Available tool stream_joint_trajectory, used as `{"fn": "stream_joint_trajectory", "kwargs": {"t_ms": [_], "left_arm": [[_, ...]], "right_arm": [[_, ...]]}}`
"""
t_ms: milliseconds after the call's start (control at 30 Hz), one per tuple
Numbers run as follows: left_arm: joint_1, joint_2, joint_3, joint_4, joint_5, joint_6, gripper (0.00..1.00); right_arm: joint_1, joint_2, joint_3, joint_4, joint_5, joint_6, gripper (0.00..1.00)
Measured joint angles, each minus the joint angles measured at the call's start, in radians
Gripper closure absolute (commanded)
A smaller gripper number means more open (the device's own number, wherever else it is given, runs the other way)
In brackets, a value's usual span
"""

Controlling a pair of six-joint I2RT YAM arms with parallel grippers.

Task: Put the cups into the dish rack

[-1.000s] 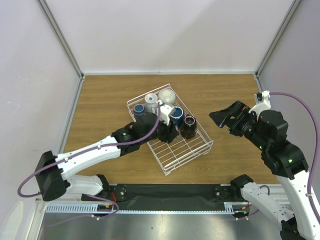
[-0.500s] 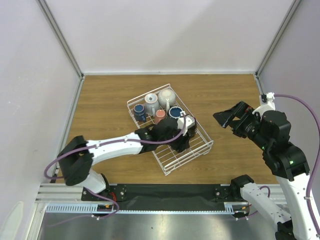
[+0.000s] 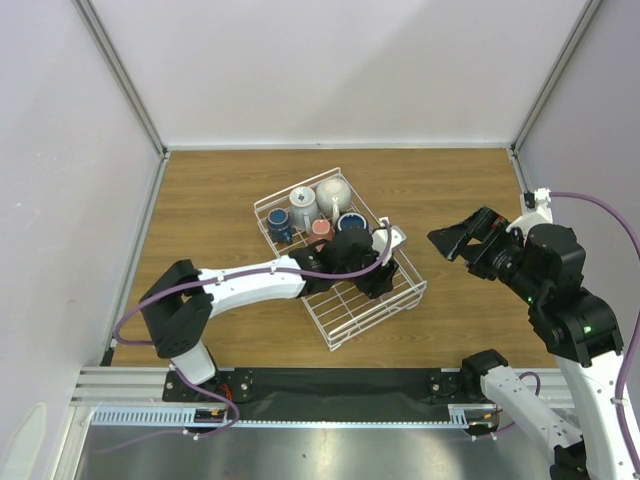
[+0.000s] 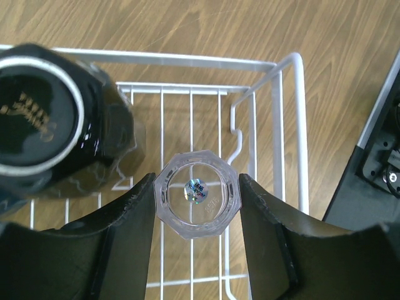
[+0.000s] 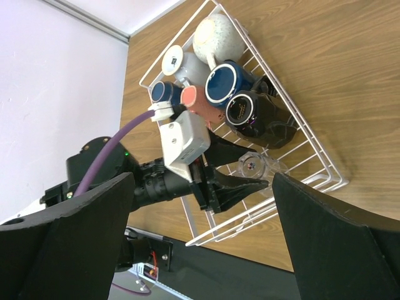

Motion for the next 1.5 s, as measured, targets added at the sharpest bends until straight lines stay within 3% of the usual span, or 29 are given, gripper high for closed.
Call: {"fn": "stream_joint_trajectory", "kwargs": {"t_ms": [1133, 1300, 1367, 1500], "left_arm": [[-0.002, 0.194, 0.177, 0.000, 0.027, -0.013, 0.99], [-0.002, 0.196, 0.179, 0.000, 0.027, -0.023, 0.85], [-0.002, 0.196, 0.179, 0.000, 0.026, -0.030, 0.73], [-0.002, 0.196, 0.179, -0.001, 0.024, -0.039, 0.58]], "right_arm": [[-0.024, 0.026, 0.029, -0.047, -0.037, -0.050, 0.01], [-0.027, 0.025, 0.029, -0.048, -0.040, -0.051, 0.00], [-0.028, 0.025, 0.029, -0.048, -0.043, -0.051, 0.00], [-0.028, 0.024, 0.029, -0.048, -0.045, -0.051, 0.00]]}}
